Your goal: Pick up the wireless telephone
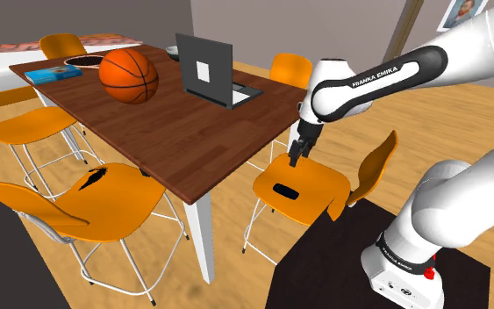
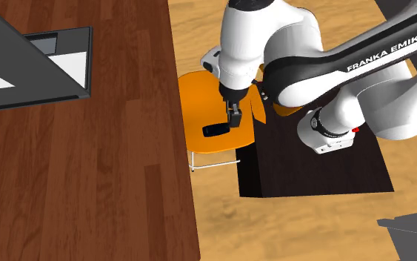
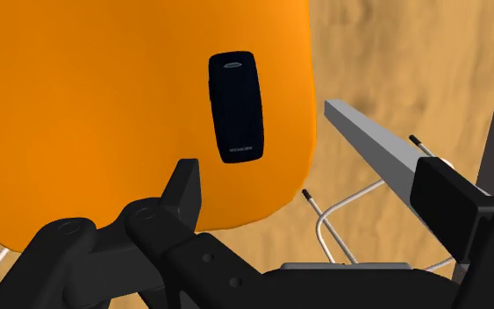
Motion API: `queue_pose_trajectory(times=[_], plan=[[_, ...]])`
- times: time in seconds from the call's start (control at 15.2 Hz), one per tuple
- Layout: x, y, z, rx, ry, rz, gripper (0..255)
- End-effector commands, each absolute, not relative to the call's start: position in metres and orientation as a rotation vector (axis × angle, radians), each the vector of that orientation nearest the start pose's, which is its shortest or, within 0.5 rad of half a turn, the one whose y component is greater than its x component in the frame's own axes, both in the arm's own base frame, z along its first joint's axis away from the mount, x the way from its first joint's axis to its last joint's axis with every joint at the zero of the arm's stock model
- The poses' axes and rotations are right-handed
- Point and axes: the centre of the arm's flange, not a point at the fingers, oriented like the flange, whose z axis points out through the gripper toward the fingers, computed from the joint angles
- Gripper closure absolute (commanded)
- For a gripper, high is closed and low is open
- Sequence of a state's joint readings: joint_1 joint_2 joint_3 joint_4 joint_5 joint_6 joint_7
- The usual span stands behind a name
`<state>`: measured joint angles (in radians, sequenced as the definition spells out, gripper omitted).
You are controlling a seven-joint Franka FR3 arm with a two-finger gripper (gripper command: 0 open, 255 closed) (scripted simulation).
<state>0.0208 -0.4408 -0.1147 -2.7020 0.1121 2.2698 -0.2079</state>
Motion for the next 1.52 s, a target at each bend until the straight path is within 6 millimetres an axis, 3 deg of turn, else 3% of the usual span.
queue_pose_trajectory(times=[0.0,0.59,1.12,1.25,1.32,1.45], plan=[[0.382,-0.031,0.340,-3.010,-0.103,-0.031,0],[0.405,-0.039,0.224,-3.014,-0.205,0.003,0],[0.406,-0.039,0.181,-3.015,-0.207,0.003,0],[0.406,-0.039,0.181,-3.015,-0.207,0.003,0],[0.406,-0.039,0.181,-3.014,-0.207,0.003,255],[0.406,-0.039,0.181,-3.014,-0.207,0.003,255]])
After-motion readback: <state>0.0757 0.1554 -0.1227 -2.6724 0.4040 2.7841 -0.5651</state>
